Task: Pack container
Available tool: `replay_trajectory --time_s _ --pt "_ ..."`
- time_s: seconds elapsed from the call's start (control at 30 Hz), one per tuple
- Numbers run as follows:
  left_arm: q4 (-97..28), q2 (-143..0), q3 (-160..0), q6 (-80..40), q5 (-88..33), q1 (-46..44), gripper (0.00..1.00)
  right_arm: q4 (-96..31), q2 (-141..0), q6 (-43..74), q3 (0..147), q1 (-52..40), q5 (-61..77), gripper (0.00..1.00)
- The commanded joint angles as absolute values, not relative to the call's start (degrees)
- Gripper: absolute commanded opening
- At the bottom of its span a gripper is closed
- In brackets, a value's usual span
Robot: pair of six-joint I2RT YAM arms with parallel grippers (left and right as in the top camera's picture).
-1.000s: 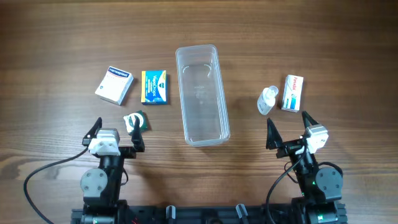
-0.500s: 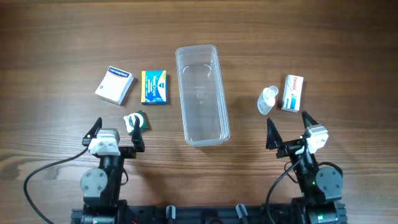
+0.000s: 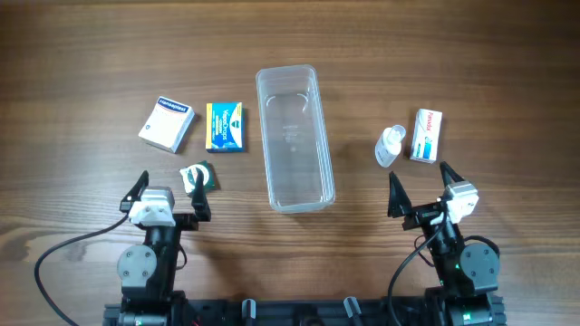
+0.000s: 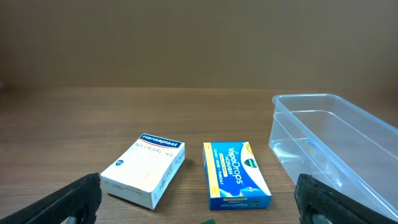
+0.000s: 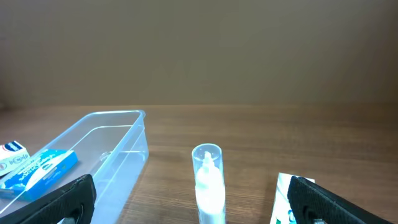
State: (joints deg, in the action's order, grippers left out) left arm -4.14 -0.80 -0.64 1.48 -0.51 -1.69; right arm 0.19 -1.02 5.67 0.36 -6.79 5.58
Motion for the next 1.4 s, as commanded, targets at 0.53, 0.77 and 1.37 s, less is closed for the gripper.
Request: replay_trajectory --time_s 0.53,0.77,1.37 --pt "-4.3 -0.2 -0.3 2.6 -1.2 -1.3 1.00 0.4 -1.3 4.6 0.3 -6.5 6.5 1.00" --pt "-2.9 -0.2 -0.3 -0.9 -15.0 -1.4 1.00 0.4 -1.3 4.6 0.3 -6.5 6.5 1.00" --pt "-2.1 -0.7 -4.9 -3.5 -33.6 -1.3 1.00 0.4 -1.3 4.6 0.3 -6.5 6.5 1.00"
